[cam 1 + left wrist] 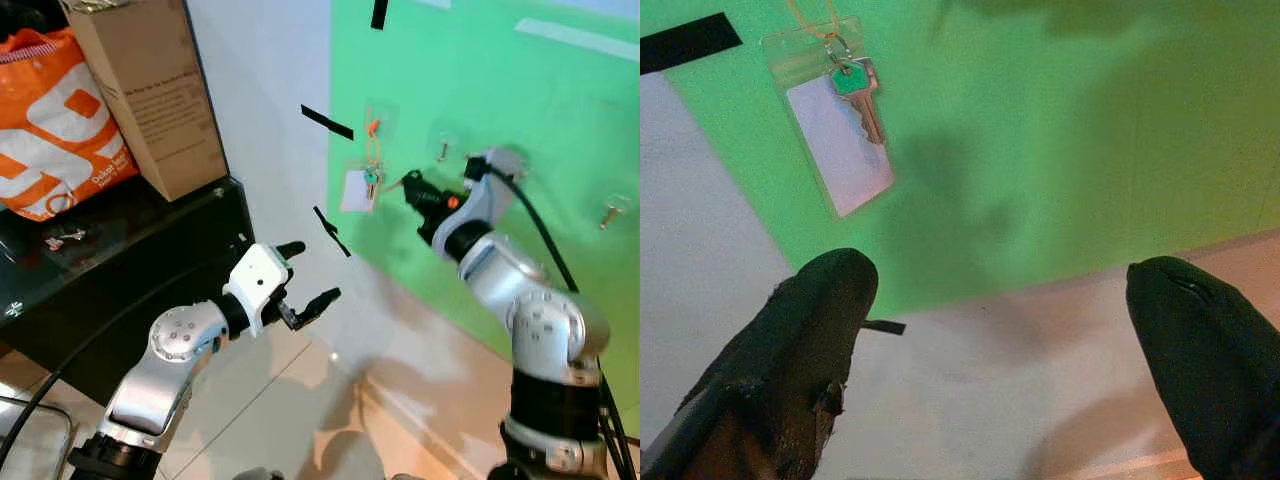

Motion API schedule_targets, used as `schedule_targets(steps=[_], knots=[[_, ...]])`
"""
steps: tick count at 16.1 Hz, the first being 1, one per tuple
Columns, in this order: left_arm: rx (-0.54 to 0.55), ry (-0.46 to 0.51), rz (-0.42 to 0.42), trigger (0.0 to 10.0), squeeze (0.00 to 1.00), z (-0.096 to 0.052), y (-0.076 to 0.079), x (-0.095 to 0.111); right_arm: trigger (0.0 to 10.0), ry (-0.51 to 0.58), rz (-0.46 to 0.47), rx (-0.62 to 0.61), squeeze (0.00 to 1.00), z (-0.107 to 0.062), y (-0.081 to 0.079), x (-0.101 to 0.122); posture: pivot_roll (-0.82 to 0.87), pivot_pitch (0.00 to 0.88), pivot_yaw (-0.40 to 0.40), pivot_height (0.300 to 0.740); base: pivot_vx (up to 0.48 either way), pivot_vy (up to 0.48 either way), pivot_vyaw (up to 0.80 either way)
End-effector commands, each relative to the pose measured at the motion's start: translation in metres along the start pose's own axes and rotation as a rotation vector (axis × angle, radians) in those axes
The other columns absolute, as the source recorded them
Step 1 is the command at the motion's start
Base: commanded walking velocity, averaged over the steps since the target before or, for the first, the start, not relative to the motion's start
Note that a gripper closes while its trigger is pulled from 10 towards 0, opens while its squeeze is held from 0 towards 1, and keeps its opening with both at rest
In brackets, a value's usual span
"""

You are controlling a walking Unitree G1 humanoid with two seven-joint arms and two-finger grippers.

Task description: Hang keys on a hook

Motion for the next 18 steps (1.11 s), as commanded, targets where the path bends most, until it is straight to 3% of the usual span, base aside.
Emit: schedule_targets(steps=[1, 7, 11, 14, 18], knots=[[-0.01, 0.014, 0.009, 10.0, 0.0, -0.001, -0.001, 0.007, 10.0, 0.013, -0.001, -0.019, 0.0, 0.002, 0.003, 0.004, -0.04, 0.0, 0.05, 0.74, 0.0, 0.0, 0.0], [-0.036, 0.015, 0.003, 10.0, 0.0, 0.001, 0.001, 0.01, 10.0, 0.111, 0.039, -0.052, 0.0, 0.01, 0.011, 0.028, -0.05, 0.0, 0.056, 0.74, 0.0, 0.0, 0.0], [-0.071, 0.018, -0.028, 10.0, 0.0, 0.002, 0.006, 0.01, 10.0, 0.107, 0.055, -0.07, 0.0, 0.008, 0.014, 0.026, -0.05, 0.0, 0.056, 0.74, 0.0, 0.0, 0.0], [-0.084, 0.01, -0.037, 10.0, 0.0, 0.0, 0.008, 0.009, 10.0, 0.076, 0.127, -0.086, 0.0, 0.007, 0.019, 0.017, -0.05, 0.0, 0.062, 0.74, 0.0, 0.0, 0.0], [-0.093, 0.004, -0.041, 10.0, 0.0, -0.001, 0.008, 0.009, 10.0, 0.052, 0.164, -0.032, 0.0, 0.007, 0.01, 0.011, -0.05, 0.0, 0.065, 0.74, 0.0, 0.0, 0.0]])
Point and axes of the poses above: a point about 5 cm out from each wrist's last joint towards the gripper, its own z axis pointing out of the wrist towards the gripper, its own x axis along the axis of the wrist's last joint, y = z × x, the point moved 5 cm from there along z, pointing out of the wrist towards the gripper, and after that the axes turned 13 degrees about -z, right-handed, at the moved point
